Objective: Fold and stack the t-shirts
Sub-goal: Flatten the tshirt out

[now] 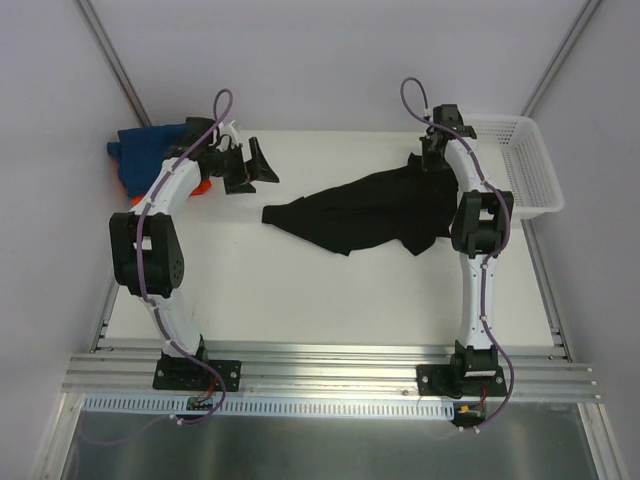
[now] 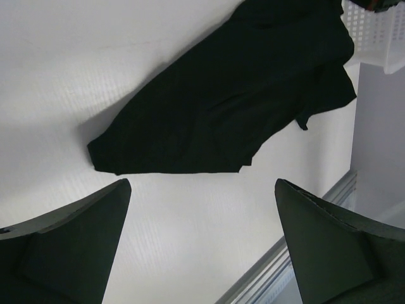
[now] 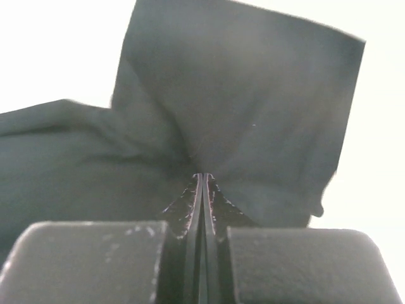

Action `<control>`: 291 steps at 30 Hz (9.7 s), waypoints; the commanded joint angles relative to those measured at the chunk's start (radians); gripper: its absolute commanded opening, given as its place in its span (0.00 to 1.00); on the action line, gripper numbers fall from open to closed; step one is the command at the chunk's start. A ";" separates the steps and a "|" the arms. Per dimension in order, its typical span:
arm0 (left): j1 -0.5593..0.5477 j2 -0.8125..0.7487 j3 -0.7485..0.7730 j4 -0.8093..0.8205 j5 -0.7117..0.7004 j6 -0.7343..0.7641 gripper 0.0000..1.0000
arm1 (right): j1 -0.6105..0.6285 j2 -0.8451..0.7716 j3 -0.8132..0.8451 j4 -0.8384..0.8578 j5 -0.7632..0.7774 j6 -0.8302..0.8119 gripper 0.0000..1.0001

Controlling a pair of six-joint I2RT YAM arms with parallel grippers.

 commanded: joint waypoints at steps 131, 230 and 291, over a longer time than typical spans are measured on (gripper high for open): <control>0.220 -0.569 -0.327 0.059 0.088 -0.168 0.99 | 0.458 -0.553 -0.770 -0.106 -0.448 0.207 0.33; -0.360 0.367 0.279 0.082 0.022 -0.005 0.99 | 0.317 -0.883 0.271 0.717 0.095 -0.399 0.00; -0.392 0.293 -0.095 0.137 0.240 -0.261 0.81 | 0.141 -0.771 0.083 0.763 0.262 -0.453 0.00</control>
